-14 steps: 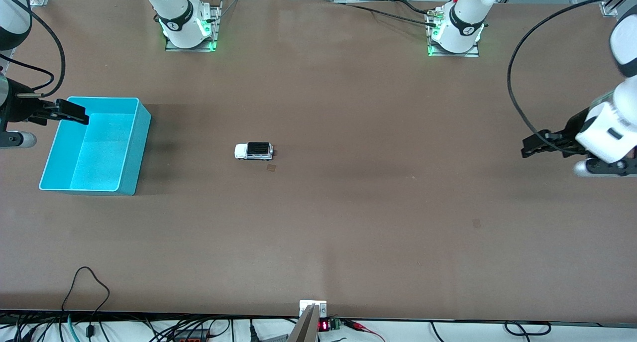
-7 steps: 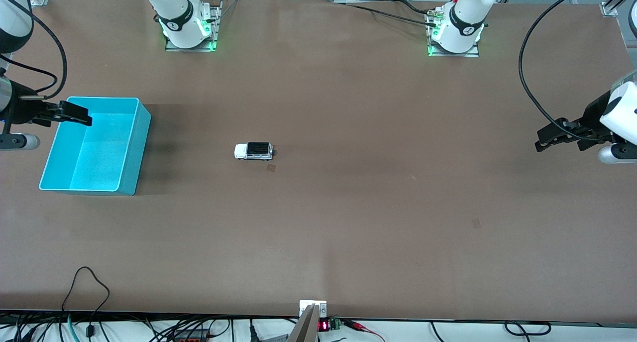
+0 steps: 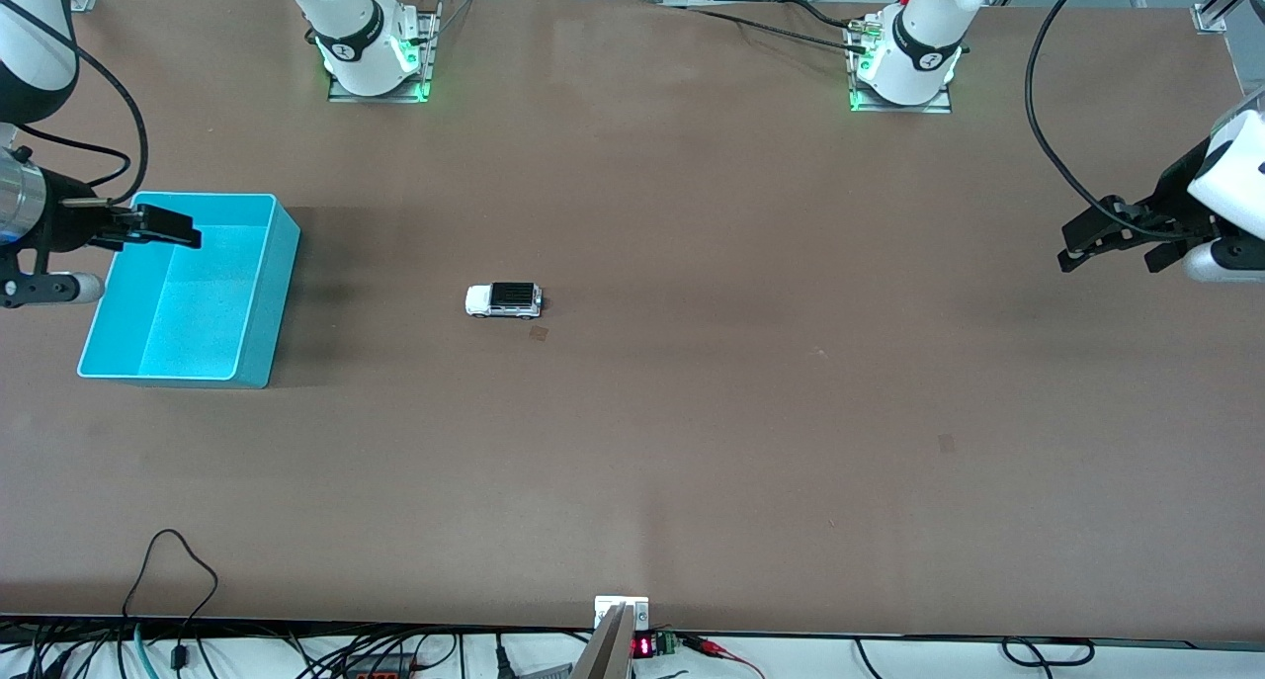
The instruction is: Wind and store white jeep toy
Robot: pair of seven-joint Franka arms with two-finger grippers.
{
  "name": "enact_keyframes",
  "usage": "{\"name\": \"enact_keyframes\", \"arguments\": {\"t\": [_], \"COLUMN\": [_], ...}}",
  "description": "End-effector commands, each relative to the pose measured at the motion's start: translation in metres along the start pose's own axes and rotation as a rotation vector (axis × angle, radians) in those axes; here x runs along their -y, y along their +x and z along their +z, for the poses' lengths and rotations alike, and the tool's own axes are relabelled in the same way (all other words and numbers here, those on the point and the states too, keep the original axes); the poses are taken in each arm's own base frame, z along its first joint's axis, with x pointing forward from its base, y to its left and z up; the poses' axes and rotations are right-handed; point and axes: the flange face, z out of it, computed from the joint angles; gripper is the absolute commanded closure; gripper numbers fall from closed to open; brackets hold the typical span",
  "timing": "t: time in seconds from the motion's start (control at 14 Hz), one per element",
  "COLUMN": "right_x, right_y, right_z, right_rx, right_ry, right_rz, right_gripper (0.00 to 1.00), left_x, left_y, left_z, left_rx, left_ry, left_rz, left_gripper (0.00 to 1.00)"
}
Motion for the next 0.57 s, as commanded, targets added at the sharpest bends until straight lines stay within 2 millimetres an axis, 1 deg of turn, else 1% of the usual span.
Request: {"name": "enact_keyframes", "arguments": {"t": [0.0,0.14,0.21,0.29,0.43,0.5], "right_x": [0.033,0.043,0.053,0.059,0.066,0.067], "right_y": [-0.012,-0.025,-0.031,-0.035,-0.038,-0.038], "right_z": [0.02,0.029,0.036,0.042,0.055,0.061], "right_rx": [0.043,0.023,0.022,0.016,0.014,0.02], "right_ry": [0.009,0.009,0.009,0.007,0.005,0.006], "right_rz": [-0.071,-0.107,-0.137,-0.149,-0.125,-0.076], "right_gripper": [0.0,0.0,0.0,0.0,0.0,0.0], "left_x": [0.002,0.012,0.017,0.015,0.016,0.016], "left_y": [-0.007,-0.007,-0.007,-0.007,-0.009,-0.011], "left_z": [-0.008,-0.012,-0.011,-0.007,-0.007,-0.008], "left_rx": [0.025,0.022,0.026,0.043,0.05,0.06], "left_ry": [-0.002,-0.001,0.0,0.0,-0.003,-0.002], "left_rz": [0.011,0.005,0.011,0.016,0.005,0.005], "left_gripper": [0.0,0.0,0.0,0.0,0.0,0.0]}}
